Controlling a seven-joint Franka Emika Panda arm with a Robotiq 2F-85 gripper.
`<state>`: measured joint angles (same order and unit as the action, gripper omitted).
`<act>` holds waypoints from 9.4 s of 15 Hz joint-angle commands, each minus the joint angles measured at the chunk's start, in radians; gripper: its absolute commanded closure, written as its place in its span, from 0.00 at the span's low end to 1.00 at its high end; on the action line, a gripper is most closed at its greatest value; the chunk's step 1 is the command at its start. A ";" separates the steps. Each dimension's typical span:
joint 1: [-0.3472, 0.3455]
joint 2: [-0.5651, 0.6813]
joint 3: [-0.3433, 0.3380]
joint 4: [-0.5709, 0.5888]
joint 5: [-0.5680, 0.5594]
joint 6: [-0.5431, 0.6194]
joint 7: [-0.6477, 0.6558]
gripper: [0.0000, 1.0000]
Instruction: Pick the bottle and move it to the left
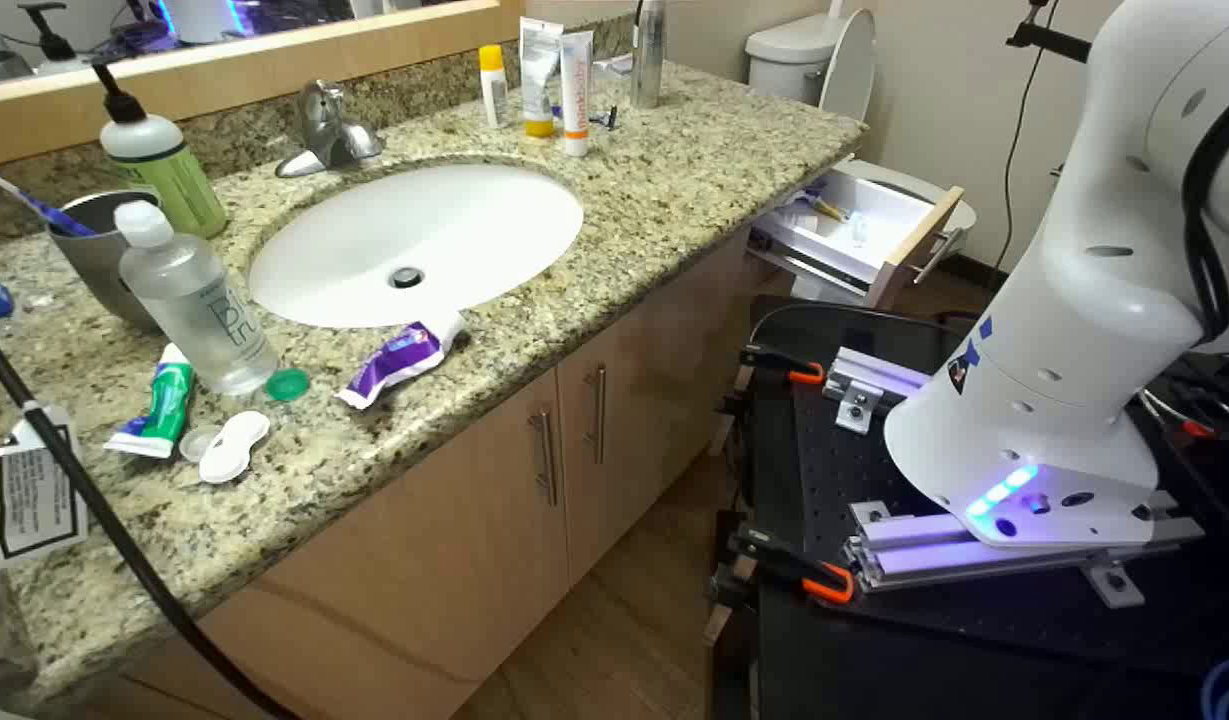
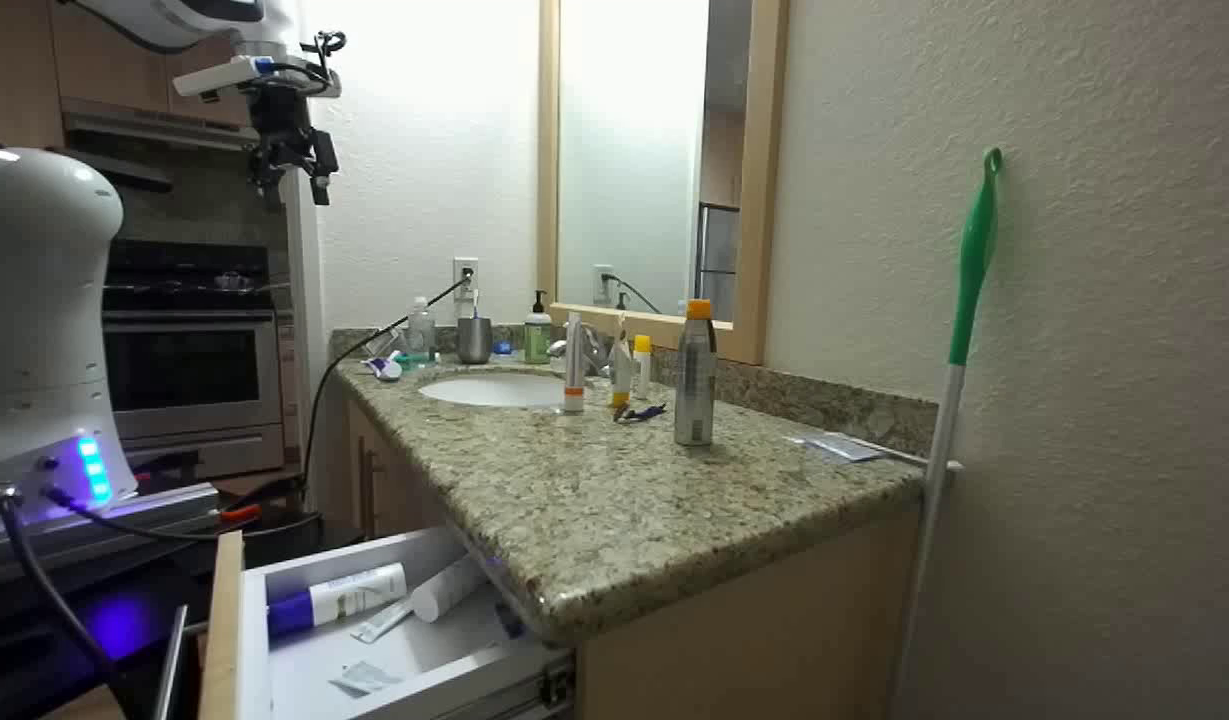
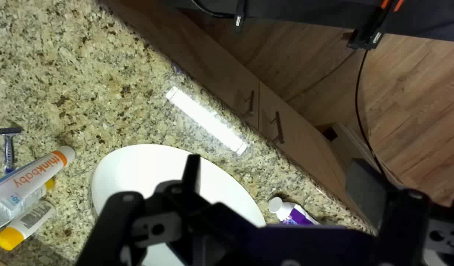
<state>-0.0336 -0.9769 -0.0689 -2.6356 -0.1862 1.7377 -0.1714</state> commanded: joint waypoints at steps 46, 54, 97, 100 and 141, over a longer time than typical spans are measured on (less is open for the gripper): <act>-0.444 1.159 -0.498 0.730 0.139 0.558 0.828 0.00; -0.435 1.428 -0.512 1.031 0.173 0.521 1.322 0.00; -0.656 1.701 -0.366 1.420 0.314 0.170 1.262 0.00; -0.641 1.688 -0.378 1.393 0.326 0.202 1.258 0.00; -0.649 0.901 -0.339 0.866 0.096 -0.001 0.253 0.75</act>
<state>-0.7307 0.1045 -0.4076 -1.5803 -0.0161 1.7195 0.1782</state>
